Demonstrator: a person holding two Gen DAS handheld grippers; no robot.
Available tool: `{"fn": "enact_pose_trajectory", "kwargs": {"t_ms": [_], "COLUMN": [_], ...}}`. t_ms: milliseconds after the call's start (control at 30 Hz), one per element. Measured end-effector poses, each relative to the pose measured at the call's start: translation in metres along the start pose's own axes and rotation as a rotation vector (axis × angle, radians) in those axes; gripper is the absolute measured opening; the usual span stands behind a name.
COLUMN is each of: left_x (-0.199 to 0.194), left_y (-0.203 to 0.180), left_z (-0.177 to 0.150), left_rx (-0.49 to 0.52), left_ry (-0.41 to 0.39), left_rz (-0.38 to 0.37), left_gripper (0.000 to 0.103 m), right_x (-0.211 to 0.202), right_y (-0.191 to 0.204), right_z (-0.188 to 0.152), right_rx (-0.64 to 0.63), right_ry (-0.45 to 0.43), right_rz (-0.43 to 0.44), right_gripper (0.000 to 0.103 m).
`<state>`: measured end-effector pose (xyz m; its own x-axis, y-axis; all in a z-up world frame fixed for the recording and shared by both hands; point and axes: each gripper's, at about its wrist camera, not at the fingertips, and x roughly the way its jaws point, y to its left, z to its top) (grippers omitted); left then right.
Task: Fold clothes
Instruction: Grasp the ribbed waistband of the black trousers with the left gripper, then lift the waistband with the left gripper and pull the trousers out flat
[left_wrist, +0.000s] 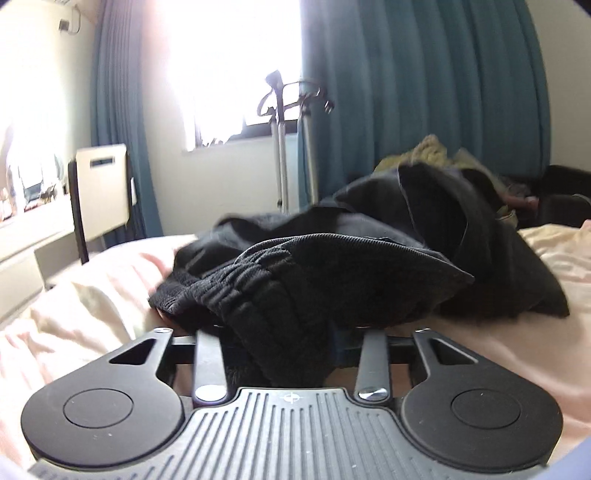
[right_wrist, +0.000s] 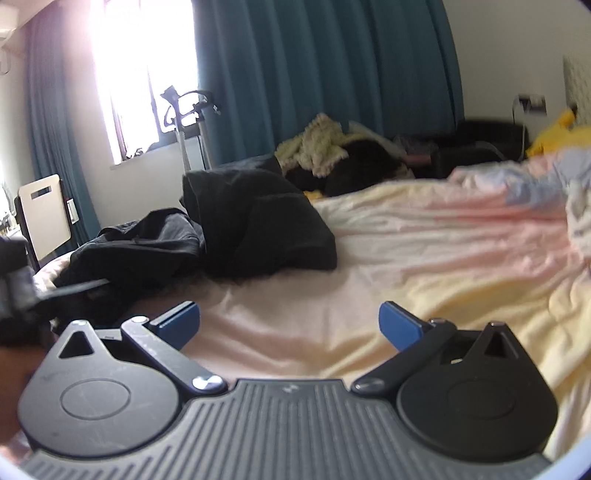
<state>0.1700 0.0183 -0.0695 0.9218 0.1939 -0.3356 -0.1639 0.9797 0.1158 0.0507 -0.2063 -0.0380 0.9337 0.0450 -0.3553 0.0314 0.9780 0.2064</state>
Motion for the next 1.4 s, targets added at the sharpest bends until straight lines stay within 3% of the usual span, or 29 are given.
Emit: {"fn": "enact_pose_trajectory", "kwargs": {"t_ms": [267,367,733,867,1000,1100,1200,1267,1300,1400], "left_x": [-0.044,-0.056,-0.110,-0.109,-0.068,-0.062,-0.063,-0.066,-0.068,-0.081], "left_y": [0.065,0.103,0.200,0.246,0.294,0.302,0.300,0.298,0.298,0.296], "left_z": [0.039,0.055,0.095,0.073,0.019,-0.005,-0.006,-0.002,0.000,0.001], "left_rx": [-0.014,-0.034,-0.094,-0.112,-0.218,-0.267,-0.305,-0.294,-0.288,-0.259], "left_ry": [-0.074,-0.090,-0.123,-0.079,0.122,0.090,0.097,0.120,0.139,0.161], "left_rz": [0.020,0.047,0.080,0.158,0.165,0.176,0.201,0.216,0.223,0.188], "left_gripper": [0.026,0.014,0.012,0.012,0.014,0.023,0.033,0.054,0.071,0.085], "right_x": [-0.007,-0.011,-0.023,-0.027,-0.027,-0.025,-0.028,-0.030,-0.031,-0.031], "right_y": [0.009,0.007,0.013,0.015,0.017,0.015,0.011,0.011,0.011,0.013], "right_z": [-0.005,-0.004,-0.003,-0.002,0.000,0.002,0.004,0.006,0.007,0.010], "right_rx": [-0.079,-0.080,-0.139,-0.131,-0.117,-0.097,-0.072,-0.067,-0.066,-0.062], "right_ry": [-0.128,-0.139,-0.173,-0.181,-0.179,-0.160,-0.160,-0.168,-0.171,-0.175], "right_rz": [0.068,0.058,0.074,0.092,0.116,0.133,0.140,0.137,0.138,0.145], "right_gripper": [0.103,0.103,0.103,0.103,0.103,0.103,0.103,0.103,0.103,0.103]}}
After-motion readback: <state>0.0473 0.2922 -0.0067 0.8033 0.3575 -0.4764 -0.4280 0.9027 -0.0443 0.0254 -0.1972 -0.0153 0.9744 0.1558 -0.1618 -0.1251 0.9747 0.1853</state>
